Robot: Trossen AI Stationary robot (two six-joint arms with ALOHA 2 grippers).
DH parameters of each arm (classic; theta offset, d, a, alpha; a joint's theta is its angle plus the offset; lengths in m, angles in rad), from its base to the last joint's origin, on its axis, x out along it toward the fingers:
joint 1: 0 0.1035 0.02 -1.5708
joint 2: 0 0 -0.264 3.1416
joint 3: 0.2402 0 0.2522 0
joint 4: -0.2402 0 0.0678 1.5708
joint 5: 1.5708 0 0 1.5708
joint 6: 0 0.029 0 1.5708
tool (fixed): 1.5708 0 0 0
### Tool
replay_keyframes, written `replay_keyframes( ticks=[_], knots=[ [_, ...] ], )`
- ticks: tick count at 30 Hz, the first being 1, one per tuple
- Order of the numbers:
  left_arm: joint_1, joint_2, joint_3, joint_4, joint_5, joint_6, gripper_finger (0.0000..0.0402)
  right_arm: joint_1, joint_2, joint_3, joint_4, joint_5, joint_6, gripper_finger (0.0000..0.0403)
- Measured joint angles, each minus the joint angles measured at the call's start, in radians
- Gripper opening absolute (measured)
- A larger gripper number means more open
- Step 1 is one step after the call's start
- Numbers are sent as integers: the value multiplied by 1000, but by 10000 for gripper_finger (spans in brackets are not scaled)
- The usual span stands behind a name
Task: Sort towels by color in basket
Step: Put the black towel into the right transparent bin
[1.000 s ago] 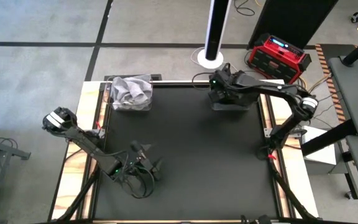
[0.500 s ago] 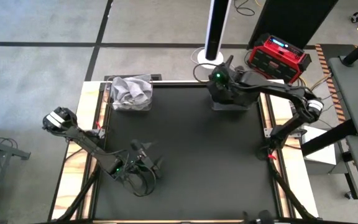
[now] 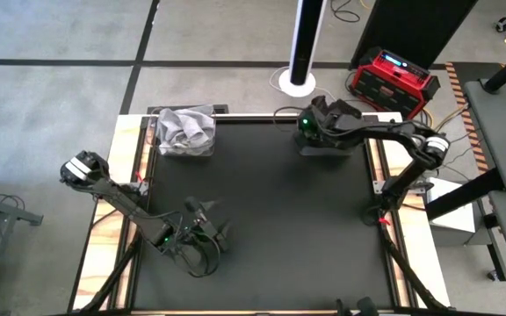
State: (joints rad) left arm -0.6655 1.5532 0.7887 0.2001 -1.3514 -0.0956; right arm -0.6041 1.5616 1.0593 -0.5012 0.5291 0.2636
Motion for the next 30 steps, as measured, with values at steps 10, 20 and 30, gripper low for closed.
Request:
replay_keyframes(
  ticks=[10, 20, 30],
  knots=[
    [0, 0, 0, 0, 1, -3, 291, -6, -5, -85, 99, -110, 24, 9],
    [0, 0, 0, 0, 1, -9, 291, -6, -90, -69, 71, -111, 6, 9],
    [0, 0, 0, 0, 1, -11, 291, -5, -213, 17, -65, -79, 5, 9]
  ],
)
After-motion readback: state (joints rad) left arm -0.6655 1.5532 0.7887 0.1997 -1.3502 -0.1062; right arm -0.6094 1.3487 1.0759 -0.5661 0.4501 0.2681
